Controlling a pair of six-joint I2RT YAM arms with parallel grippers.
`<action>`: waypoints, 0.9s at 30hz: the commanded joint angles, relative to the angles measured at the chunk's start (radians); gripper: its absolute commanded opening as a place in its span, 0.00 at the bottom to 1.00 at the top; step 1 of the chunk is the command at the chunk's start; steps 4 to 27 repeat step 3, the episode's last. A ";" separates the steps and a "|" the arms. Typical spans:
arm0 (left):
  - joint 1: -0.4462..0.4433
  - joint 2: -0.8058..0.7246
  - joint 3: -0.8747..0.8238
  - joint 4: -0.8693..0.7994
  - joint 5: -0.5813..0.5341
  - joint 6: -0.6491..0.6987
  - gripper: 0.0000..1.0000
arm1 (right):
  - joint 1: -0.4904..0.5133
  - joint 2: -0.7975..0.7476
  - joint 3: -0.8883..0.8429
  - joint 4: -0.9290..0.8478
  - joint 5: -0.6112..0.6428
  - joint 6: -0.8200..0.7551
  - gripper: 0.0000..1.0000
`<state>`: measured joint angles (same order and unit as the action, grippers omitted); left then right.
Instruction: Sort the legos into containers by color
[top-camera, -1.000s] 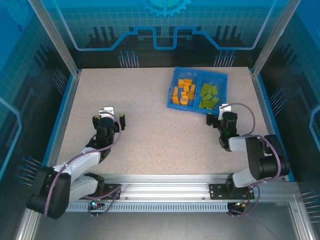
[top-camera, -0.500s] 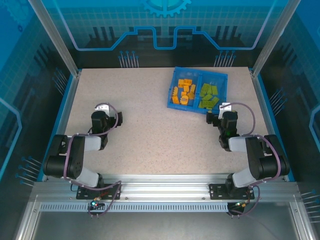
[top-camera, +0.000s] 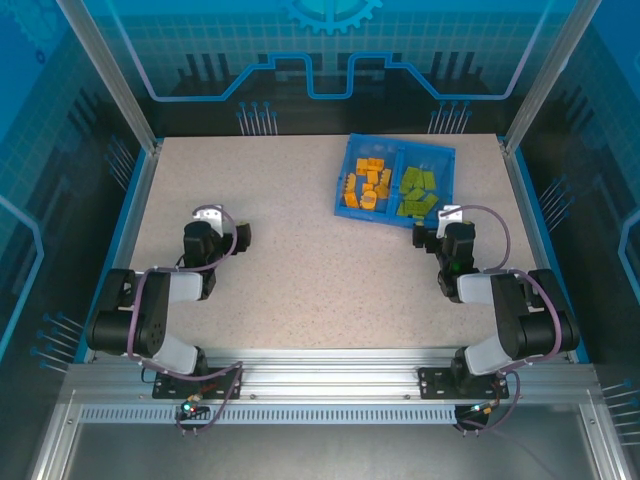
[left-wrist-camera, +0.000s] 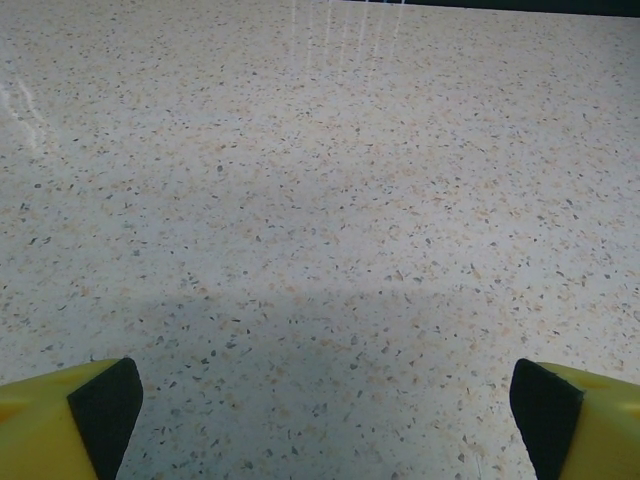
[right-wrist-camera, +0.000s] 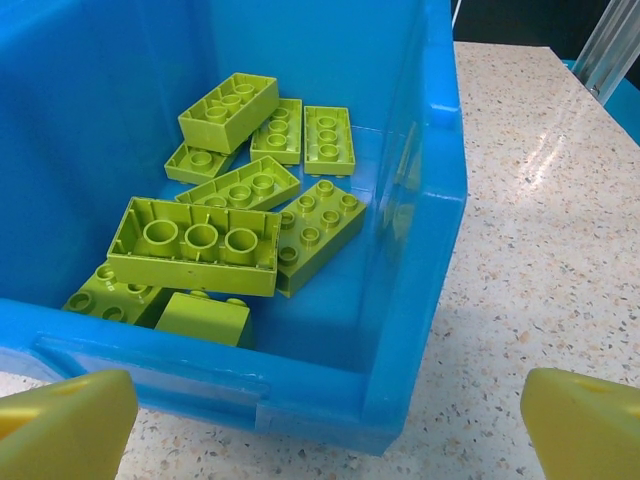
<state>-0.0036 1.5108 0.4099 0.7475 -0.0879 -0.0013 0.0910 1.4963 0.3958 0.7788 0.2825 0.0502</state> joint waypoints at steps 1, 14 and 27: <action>0.002 0.005 0.004 0.042 0.027 -0.004 0.99 | 0.009 0.008 0.011 0.028 -0.003 -0.014 1.00; 0.002 0.005 0.003 0.042 0.026 -0.005 0.99 | 0.008 0.008 0.010 0.028 -0.003 -0.013 1.00; 0.002 0.005 0.003 0.042 0.026 -0.005 0.99 | 0.008 0.008 0.010 0.028 -0.003 -0.013 1.00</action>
